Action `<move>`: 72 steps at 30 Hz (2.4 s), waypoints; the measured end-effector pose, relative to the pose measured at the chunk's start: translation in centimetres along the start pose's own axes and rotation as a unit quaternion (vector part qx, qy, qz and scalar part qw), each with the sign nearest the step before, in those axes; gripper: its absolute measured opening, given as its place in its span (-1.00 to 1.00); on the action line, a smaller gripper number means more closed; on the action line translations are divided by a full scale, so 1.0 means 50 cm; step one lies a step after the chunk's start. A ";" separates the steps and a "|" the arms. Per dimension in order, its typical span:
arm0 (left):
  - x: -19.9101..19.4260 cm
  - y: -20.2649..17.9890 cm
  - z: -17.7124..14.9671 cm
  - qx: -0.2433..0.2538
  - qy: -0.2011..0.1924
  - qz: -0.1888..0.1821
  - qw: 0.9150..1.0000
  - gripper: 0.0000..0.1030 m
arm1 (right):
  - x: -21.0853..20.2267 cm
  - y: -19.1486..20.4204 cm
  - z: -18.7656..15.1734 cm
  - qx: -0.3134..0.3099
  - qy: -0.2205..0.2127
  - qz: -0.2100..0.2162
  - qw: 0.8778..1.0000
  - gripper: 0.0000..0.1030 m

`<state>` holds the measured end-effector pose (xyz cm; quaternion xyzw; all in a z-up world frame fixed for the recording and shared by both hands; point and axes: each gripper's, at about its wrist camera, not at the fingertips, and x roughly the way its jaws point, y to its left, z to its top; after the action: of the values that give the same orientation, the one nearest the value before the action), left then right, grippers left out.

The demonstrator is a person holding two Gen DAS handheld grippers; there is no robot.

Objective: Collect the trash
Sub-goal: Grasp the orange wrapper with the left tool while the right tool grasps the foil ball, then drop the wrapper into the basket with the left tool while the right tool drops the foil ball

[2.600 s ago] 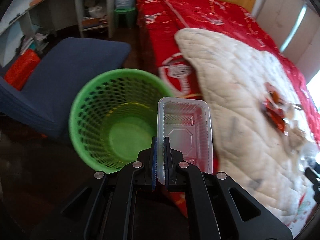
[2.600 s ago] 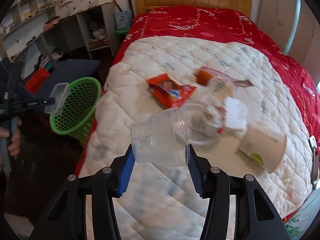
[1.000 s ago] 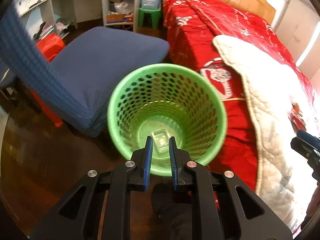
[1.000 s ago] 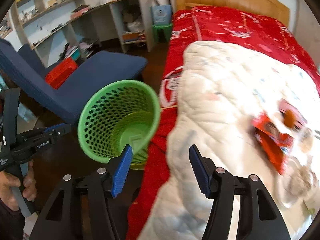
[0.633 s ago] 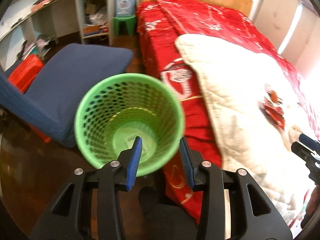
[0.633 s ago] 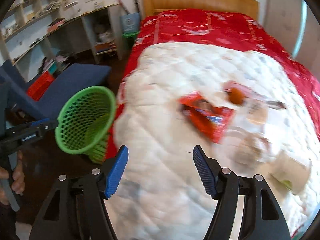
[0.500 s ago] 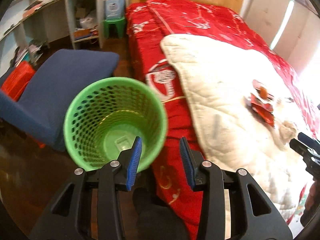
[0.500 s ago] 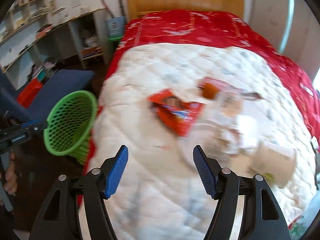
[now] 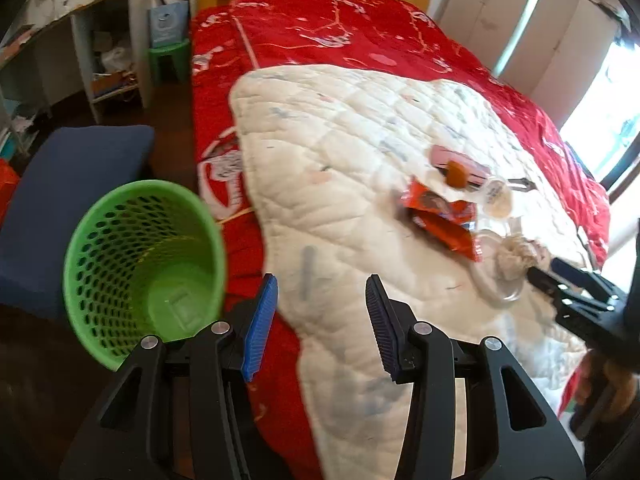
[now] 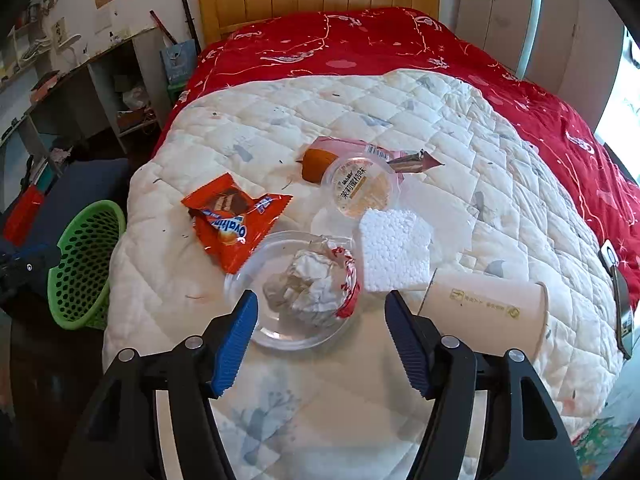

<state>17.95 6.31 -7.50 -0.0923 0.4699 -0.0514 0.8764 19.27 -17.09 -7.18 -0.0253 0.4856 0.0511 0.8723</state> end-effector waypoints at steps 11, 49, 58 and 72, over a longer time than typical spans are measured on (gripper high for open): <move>0.084 -0.098 0.051 -0.004 0.041 -0.048 0.998 -0.10 | 0.047 -0.003 0.006 -0.004 0.014 0.003 1.000 -0.14; 0.267 -0.123 0.130 -0.098 0.084 -0.122 0.984 -0.96 | -0.026 -0.022 -0.008 0.005 -0.022 0.051 0.998 -0.22; 0.142 -0.056 0.117 -0.094 0.019 -0.107 0.990 -0.99 | -0.049 0.033 -0.003 -0.008 -0.028 0.073 0.997 -0.22; -0.028 0.193 0.095 -0.108 -0.052 0.040 0.992 -0.99 | -0.054 0.219 0.036 -0.060 -0.026 0.134 0.989 -0.22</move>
<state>21.15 16.55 -5.83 -0.1699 0.4295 0.0396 0.8860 18.14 -6.19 -3.87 -0.0106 0.4578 0.1971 0.8669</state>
